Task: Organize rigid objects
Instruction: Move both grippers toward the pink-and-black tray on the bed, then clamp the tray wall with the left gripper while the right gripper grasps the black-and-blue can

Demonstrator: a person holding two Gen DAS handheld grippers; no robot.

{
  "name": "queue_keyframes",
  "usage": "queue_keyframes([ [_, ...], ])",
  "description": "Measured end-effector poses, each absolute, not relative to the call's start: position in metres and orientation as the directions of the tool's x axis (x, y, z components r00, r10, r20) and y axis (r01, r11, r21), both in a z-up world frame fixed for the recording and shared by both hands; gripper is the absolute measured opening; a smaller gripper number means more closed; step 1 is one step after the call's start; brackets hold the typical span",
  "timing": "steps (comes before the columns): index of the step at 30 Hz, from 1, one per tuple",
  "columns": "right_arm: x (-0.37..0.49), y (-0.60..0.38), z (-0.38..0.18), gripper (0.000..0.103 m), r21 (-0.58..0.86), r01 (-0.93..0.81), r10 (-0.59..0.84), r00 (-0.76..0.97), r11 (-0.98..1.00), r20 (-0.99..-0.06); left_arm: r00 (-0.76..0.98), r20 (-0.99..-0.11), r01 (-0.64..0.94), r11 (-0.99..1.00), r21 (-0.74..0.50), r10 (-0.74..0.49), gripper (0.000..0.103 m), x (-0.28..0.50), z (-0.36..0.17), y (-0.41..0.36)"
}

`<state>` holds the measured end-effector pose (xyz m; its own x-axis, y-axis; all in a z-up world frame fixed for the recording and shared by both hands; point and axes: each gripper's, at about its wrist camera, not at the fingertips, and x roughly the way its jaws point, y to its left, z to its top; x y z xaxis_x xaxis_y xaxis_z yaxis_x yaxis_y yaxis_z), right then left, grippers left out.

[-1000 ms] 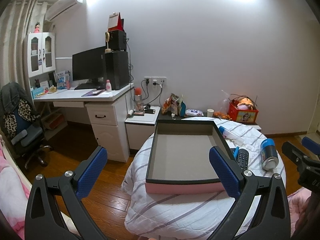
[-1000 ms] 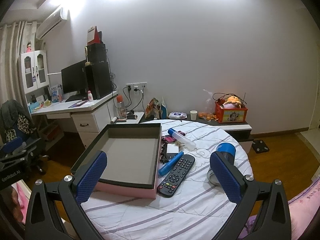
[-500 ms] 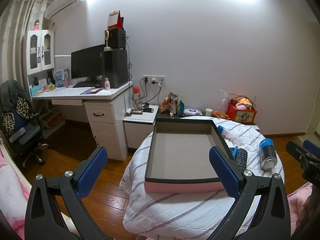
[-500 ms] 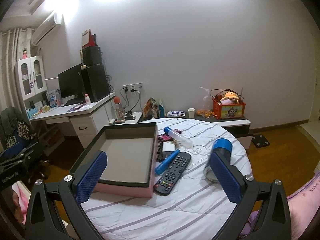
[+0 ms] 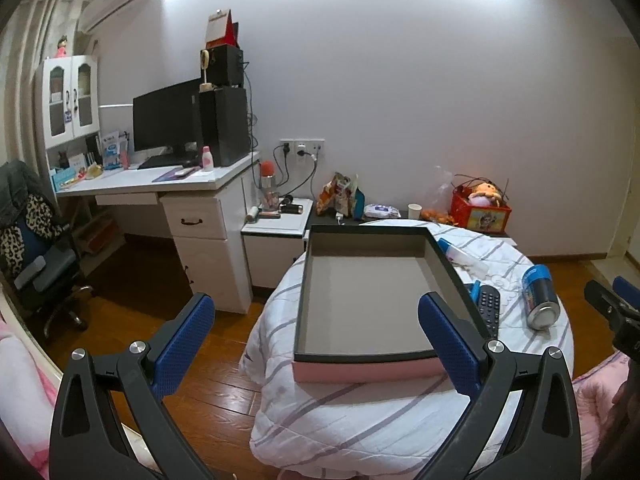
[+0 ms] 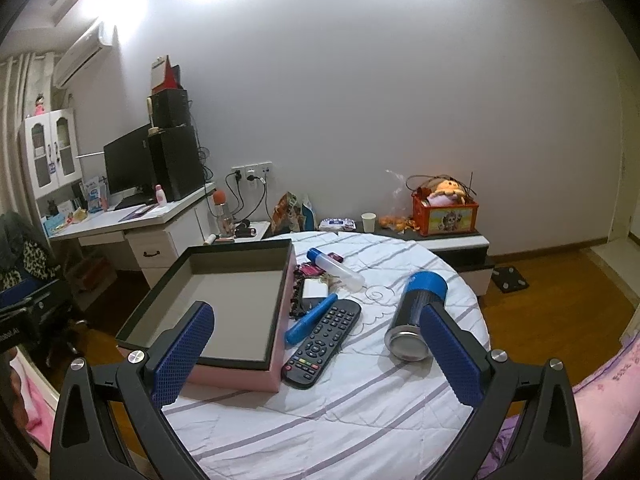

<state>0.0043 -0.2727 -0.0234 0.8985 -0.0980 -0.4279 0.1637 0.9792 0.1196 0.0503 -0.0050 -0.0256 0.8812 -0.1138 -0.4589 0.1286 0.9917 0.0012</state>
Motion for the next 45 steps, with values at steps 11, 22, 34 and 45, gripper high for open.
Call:
queue_keyframes([
  [11,0.025,-0.300,-0.037,0.103,0.161,0.194,-0.098,0.878,0.968,-0.469,0.836,-0.540,0.118,0.993,0.015,-0.091,0.103,0.100,-0.047,0.007],
  [22,0.054,-0.328,-0.058,0.103,0.146,0.284,-0.166,0.829,0.948,-0.533,0.750,-0.661,0.105,0.992,0.065,-0.036,0.101,0.163,-0.092,0.001],
  [34,0.081,-0.360,-0.080,0.103,0.128,0.359,-0.220,0.777,0.924,-0.589,0.632,-0.775,0.155,0.984,0.092,-0.027,0.076,0.208,-0.136,-0.014],
  [45,0.118,-0.385,-0.105,0.103,0.086,0.428,-0.261,0.684,0.899,-0.681,0.561,-0.827,0.187,0.979,0.086,-0.034,0.016,0.222,-0.157,-0.020],
])
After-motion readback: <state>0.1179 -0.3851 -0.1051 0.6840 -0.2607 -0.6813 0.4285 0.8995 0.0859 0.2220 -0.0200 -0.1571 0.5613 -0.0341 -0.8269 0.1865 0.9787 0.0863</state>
